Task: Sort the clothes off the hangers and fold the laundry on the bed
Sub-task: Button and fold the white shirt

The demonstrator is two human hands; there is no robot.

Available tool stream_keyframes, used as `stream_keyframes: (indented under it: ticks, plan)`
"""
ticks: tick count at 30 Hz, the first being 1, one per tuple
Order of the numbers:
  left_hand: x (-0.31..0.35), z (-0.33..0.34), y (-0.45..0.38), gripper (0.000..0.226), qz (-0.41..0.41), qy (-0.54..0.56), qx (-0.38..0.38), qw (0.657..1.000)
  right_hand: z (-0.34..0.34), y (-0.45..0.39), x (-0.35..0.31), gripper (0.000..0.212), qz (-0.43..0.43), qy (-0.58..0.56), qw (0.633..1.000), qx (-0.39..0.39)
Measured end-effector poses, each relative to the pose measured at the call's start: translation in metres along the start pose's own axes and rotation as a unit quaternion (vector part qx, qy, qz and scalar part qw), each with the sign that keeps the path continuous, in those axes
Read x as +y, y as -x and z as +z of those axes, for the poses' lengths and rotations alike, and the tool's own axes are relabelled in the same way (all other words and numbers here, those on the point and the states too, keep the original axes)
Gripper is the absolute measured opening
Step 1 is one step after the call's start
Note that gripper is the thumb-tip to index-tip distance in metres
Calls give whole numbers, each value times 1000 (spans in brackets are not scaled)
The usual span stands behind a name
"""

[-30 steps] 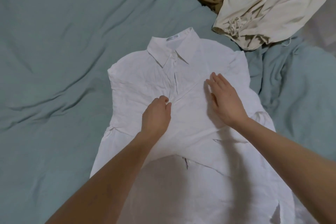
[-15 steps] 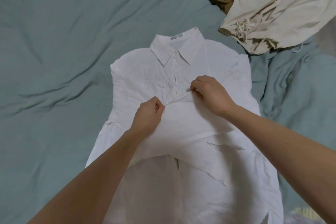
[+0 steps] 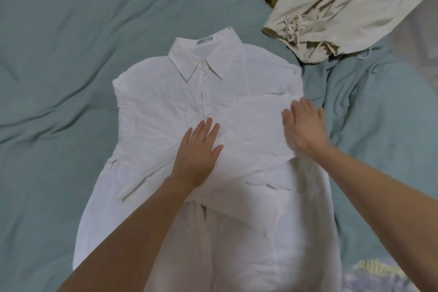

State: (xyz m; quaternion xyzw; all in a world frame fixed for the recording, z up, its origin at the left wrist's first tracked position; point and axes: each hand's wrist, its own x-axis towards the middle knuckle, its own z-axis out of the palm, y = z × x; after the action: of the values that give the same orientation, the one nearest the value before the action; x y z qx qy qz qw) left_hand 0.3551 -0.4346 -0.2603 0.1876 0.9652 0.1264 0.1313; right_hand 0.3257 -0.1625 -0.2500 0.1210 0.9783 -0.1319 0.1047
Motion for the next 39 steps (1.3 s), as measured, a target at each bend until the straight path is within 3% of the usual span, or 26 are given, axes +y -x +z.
stream_keyframes:
  ticks: [2, 3, 7, 10, 14, 17, 19, 24, 29, 31, 33, 35, 37, 39]
  plan:
    - [1, -3, 4, 54, -6, -3, 34, 999, -6, 32, -4, 35, -86, -49, 989, 107]
    - [2, -4, 7, 53, -6, -10, 42, 999, -7, 53, -8, 28, -106, -75, 985, 114]
    - [6, -13, 15, 50, -24, -3, 40, 999, 7, 114, -10, 23, -15, -134, 991, -17]
    - [11, -17, 18, 53, -43, -18, 40, 998, 18, 130, -7, 24, 73, -133, 986, -65]
    - [4, -15, 23, 51, -185, -33, 64, 980, 25, 131, -14, 17, 111, -135, 974, -142]
    - [-5, -18, 30, 39, -213, -67, 78, 971, 22, 126, -20, 18, 125, -156, 966, -166]
    - [-10, -19, 34, 32, -198, -67, 96, 973, 18, 123, -22, 10, 127, -124, 977, -122]
    - [-11, -25, 30, 33, -195, -5, 103, 975, 9, 106, -17, 13, 159, -116, 979, 55]
    - [-9, -30, 34, 27, -146, 14, 157, 977, 8, 96, -21, 13, 189, -92, 972, 106]
    - [-16, -25, 37, 26, -132, 22, 185, 974, 2, 98, -34, 12, 147, -66, 974, 162]
    - [-19, -20, 39, 36, -123, 50, 206, 970, 0, 95, -55, 25, 22, -83, 974, 209]
    - [-20, -14, 41, 47, -66, 39, 181, 980, 6, 80, -74, 45, -107, -91, 980, 142]
    - [-29, -2, 45, 58, -14, -4, 107, 994, 19, 59, -82, 60, -196, -34, 979, 47]
    - [-45, 14, 49, 70, -29, -12, 48, 998, 34, 36, -71, 63, -193, 18, 981, -4]
